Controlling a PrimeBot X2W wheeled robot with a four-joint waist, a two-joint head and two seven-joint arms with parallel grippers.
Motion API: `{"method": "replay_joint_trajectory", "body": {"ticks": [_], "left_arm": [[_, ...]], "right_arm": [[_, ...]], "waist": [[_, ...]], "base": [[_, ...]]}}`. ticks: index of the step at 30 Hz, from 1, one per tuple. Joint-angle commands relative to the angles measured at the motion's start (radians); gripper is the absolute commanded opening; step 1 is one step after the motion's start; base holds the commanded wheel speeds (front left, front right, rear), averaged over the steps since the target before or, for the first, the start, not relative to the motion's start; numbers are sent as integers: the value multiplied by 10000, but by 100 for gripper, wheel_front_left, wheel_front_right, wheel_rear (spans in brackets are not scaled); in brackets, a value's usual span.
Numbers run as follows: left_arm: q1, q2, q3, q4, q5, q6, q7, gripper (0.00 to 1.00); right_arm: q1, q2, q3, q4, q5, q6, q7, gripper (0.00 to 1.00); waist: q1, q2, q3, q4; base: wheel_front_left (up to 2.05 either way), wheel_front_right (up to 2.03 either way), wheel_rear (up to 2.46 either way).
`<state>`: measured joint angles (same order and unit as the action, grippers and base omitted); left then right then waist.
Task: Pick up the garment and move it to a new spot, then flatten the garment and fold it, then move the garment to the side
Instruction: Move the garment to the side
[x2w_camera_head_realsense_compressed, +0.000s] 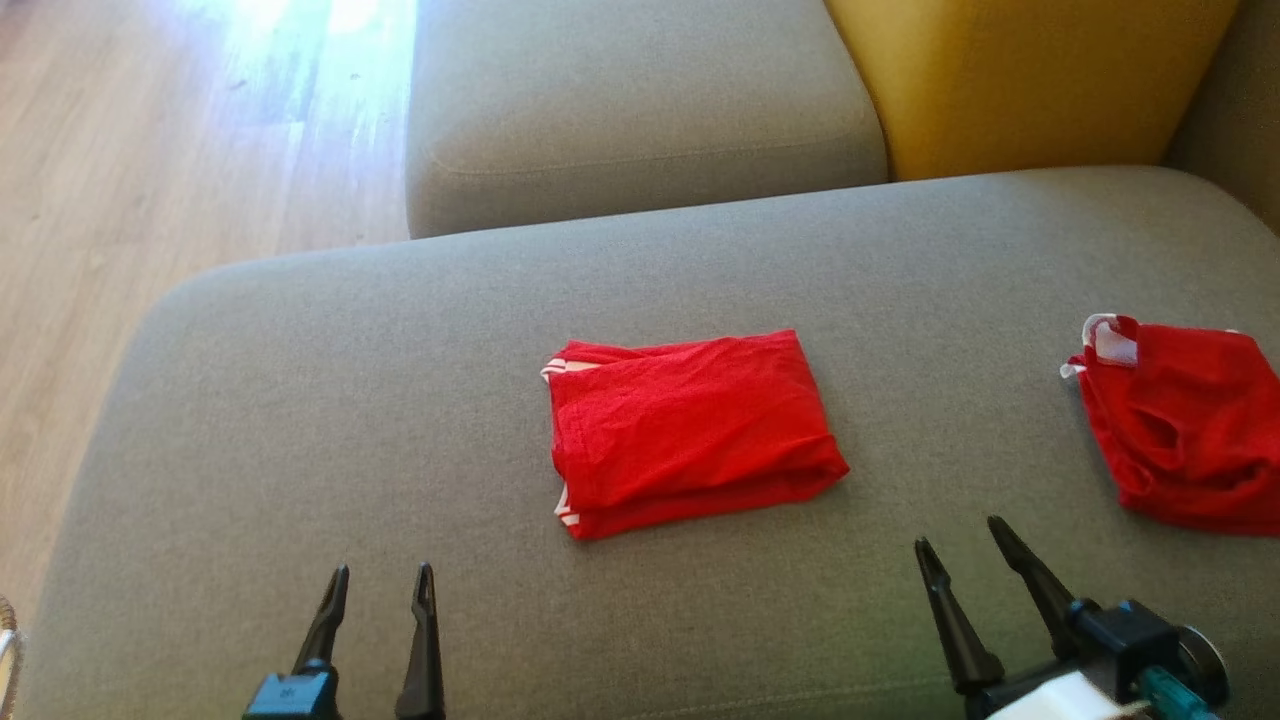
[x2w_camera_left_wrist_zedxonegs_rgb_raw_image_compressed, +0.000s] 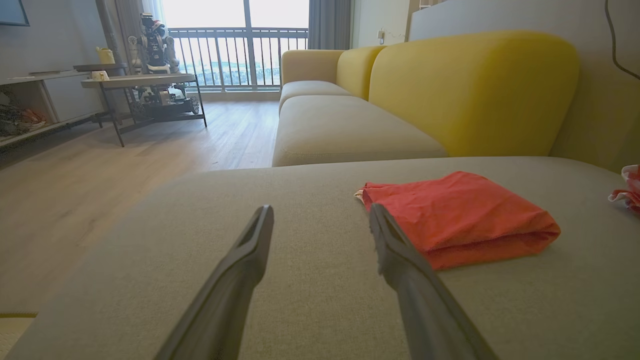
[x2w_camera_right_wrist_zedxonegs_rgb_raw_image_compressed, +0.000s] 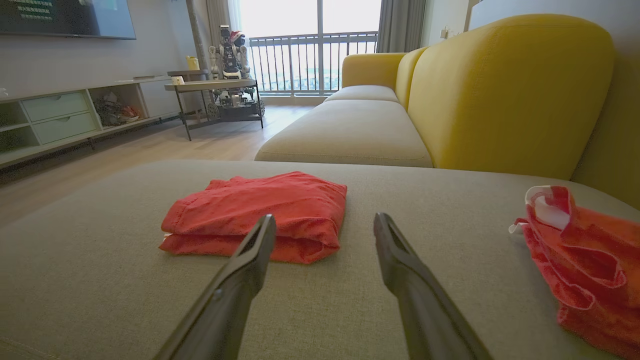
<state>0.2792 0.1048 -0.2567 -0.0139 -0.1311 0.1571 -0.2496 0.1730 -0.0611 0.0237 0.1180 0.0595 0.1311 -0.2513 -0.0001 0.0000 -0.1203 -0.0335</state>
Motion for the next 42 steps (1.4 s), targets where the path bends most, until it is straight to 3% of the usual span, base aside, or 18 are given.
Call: {"method": "replay_joint_trajectory", "body": {"ticks": [1, 32, 38, 42], "left_arm": [[-377, -117, 387, -276, 114, -40, -122, 100], [-121, -515, 740, 153, 438, -593, -122, 100], [-246, -529, 603, 189, 511, -630, -122, 100], [-397, -535, 379, 253, 557, -698, -122, 100]], "right_arm": [[-264, 3, 135, -388, -86, -4, -103, 100], [-484, 107, 263, -4, 212, -4, -104, 100], [-1487, 107, 294, 928, 586, -4, -105, 100], [-2652, 1, 176, 2368, 1783, -4, -105, 100]], "waist": [[1, 0, -59, 77], [1, 0, -113, 357], [1, 0, 261, 642], [1, 0, 587, 930]], "base": [[0, 0, 0], [0, 0, 0], [0, 0, 0], [0, 0, 0]]}}
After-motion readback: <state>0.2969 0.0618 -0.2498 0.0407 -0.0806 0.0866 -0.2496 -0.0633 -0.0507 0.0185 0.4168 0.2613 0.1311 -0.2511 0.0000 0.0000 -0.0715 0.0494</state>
